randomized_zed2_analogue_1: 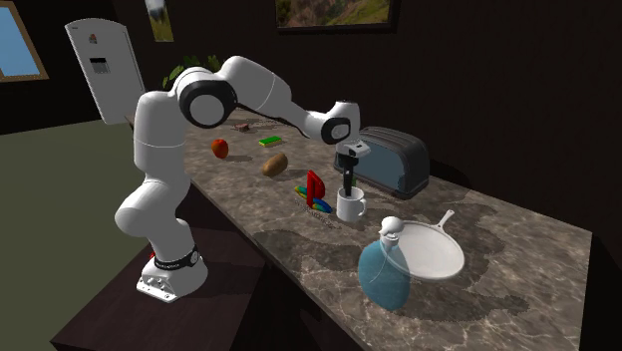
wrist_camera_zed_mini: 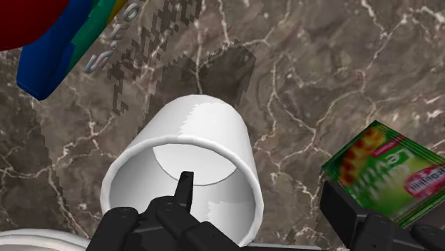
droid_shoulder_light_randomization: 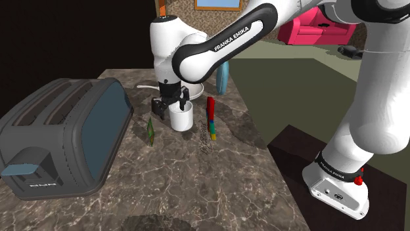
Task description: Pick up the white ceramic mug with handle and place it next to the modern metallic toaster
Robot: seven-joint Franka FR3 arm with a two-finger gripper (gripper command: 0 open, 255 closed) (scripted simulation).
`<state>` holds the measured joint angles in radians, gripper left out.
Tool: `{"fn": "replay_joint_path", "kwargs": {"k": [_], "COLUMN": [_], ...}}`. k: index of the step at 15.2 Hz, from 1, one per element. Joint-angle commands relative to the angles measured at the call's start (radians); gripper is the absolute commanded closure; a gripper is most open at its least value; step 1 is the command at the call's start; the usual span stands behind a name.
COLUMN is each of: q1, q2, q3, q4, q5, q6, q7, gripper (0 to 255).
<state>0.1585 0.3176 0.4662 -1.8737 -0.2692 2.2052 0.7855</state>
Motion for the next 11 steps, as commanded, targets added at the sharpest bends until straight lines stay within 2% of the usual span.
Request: {"fn": "replay_joint_path", "kwargs": {"k": [1,3,11], "q1": [-0.003,-0.007,-0.007], "q2": [-0.027,-0.056,-0.056], "q3": [0.008,0.016,0.016], "q4": [0.02,0.043,0.043], "q5": [0.019,0.039,0.039], "q6": [-0.043,-0.091,-0.091], "q7": [-0.012,-0.025,-0.025], "gripper": [0,0,0]}}
